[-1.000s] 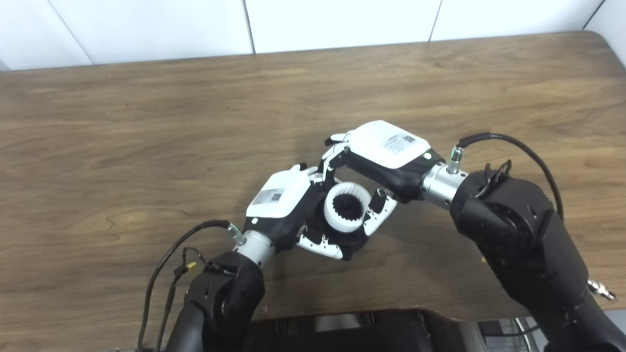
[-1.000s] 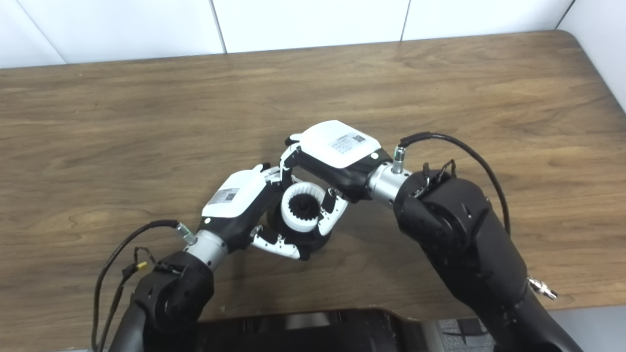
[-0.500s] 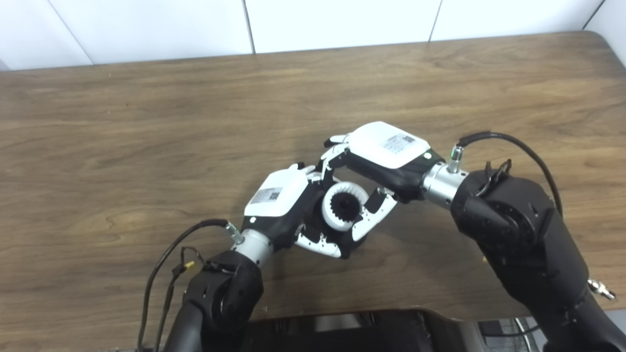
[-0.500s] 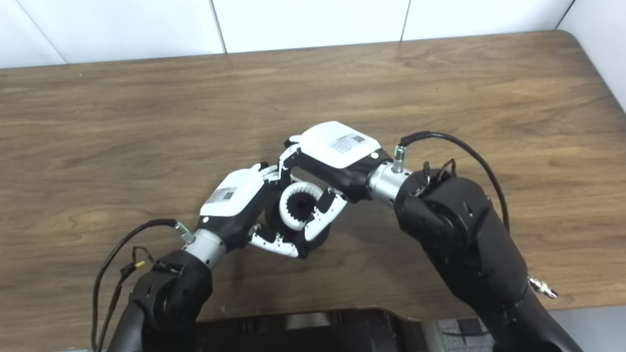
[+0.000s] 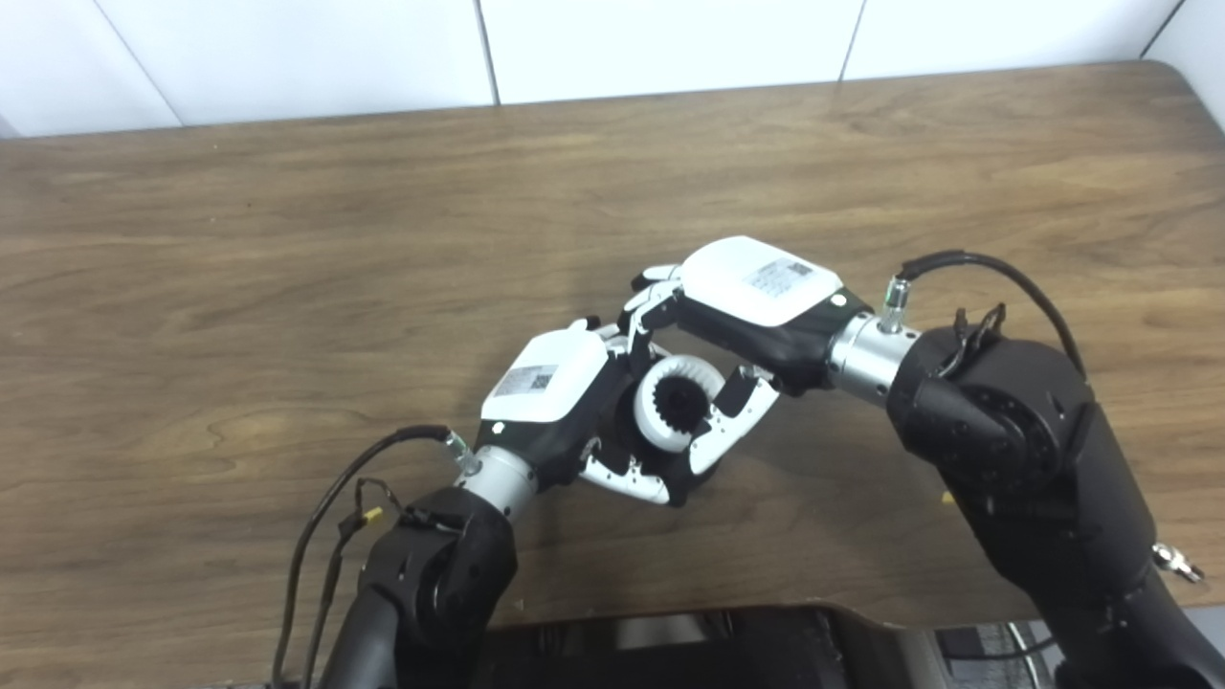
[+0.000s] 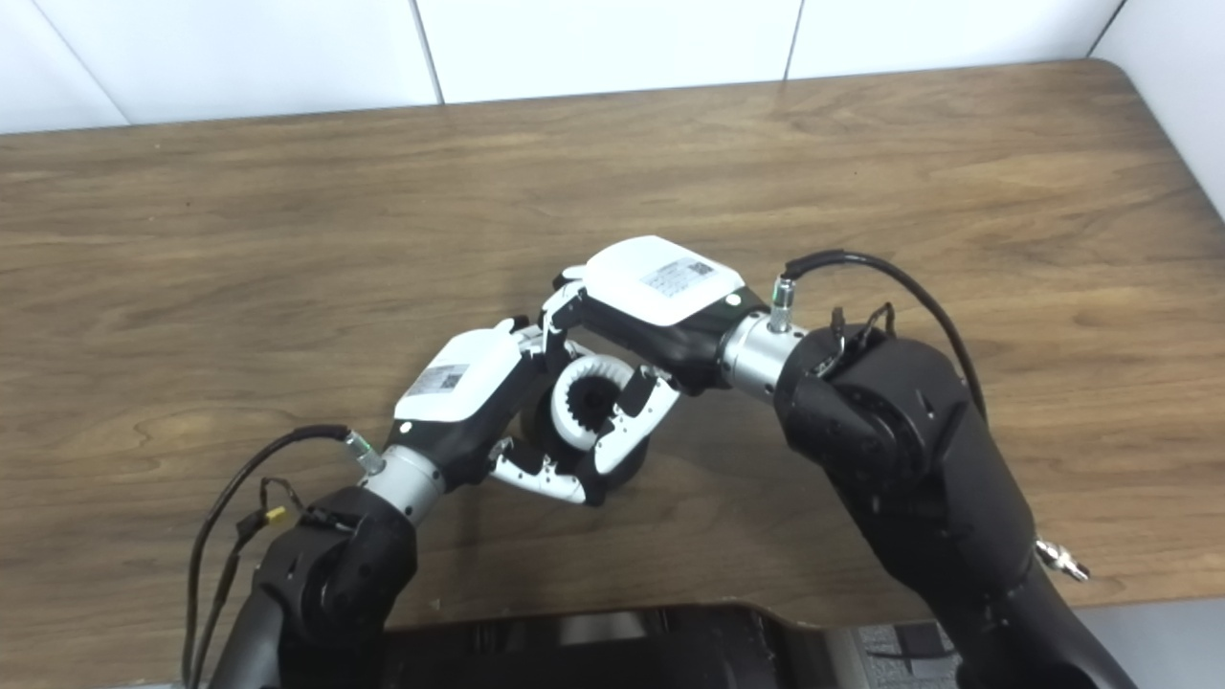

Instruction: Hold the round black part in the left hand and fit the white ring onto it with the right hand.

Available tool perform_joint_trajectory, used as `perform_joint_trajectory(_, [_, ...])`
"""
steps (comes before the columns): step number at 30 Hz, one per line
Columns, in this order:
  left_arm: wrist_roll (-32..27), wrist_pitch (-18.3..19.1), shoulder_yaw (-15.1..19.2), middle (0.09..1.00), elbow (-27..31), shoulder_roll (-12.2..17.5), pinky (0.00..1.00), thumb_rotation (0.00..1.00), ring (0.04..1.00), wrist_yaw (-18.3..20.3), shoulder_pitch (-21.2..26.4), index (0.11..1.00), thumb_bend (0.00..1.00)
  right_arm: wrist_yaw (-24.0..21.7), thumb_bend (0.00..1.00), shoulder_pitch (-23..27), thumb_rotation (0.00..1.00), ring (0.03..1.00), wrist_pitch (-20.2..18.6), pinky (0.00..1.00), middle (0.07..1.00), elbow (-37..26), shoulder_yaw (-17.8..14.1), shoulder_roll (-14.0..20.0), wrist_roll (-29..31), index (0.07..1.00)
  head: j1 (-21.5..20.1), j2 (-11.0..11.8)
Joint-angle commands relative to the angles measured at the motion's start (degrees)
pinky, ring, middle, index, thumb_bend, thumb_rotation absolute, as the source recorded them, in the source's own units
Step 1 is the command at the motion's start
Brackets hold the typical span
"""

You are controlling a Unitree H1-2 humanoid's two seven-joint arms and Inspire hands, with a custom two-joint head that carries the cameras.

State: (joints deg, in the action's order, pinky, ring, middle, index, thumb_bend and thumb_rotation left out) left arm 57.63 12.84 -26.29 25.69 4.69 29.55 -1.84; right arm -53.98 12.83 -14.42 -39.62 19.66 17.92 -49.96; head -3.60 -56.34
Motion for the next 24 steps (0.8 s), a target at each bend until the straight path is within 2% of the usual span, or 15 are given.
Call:
perform_joint_trajectory(1, [0.37,-0.17,0.02,0.816,2.27,-0.71,1.0,0.06,0.926,-0.28,1.52,0.482,0.52,1.48,1.0,2.66,0.43,0.91,0.13,0.87,0.805,-1.63,-1.3,-0.57,0.62,0.704,0.0,0.07])
perform_joint_trajectory(11, [2.39,-0.24,-0.06,0.802,1.7,-0.86,1.0,0.06,0.923,-0.63,1.38,0.485,0.52,0.94,1.0,3.38,0.39,0.922,-0.85,0.87,0.8,-1.91,-2.52,-1.04,1.39,0.7,0.32,0.12])
perform_joint_trajectory(15, [5.97,1.53,-0.39,0.829,2.18,-1.01,1.0,0.08,0.944,3.29,1.94,0.496,0.52,1.27,1.0,3.02,0.39,0.921,-0.89,0.86,0.801,-1.79,-2.76,-1.0,1.54,0.707,0.49,0.09])
perform_joint_trajectory(16, [6.53,1.86,-0.37,0.844,2.26,-1.13,1.0,0.2,0.954,4.04,2.01,0.609,0.66,1.32,1.0,2.94,0.39,0.921,-0.9,0.86,0.801,-1.78,-2.81,-0.99,1.57,0.71,0.6,0.15])
perform_joint_trajectory(19, [8.23,3.64,-0.33,0.883,2.6,-1.6,1.0,0.34,0.975,7.97,2.42,0.782,0.85,1.6,1.0,2.68,0.4,0.921,-0.8,0.86,0.802,-1.67,-3.05,-0.92,1.87,0.711,0.7,0.13])
perform_joint_trajectory(22, [11.08,5.28,-0.69,0.959,3.03,-1.57,1.0,0.44,0.998,14.71,3.36,0.934,0.97,1.93,1.0,2.46,0.42,0.921,-0.62,0.86,0.801,-1.56,-3.45,-0.67,2.42,0.713,0.88,0.14])
perform_joint_trajectory(24, [13.61,5.83,-0.99,0.99,3.44,-1.54,1.0,0.5,1.0,19.88,4.03,0.983,0.99,2.02,1.0,2.38,0.43,0.92,-0.56,0.86,0.8,-1.55,-3.72,-0.45,2.57,0.713,1.0,0.17])
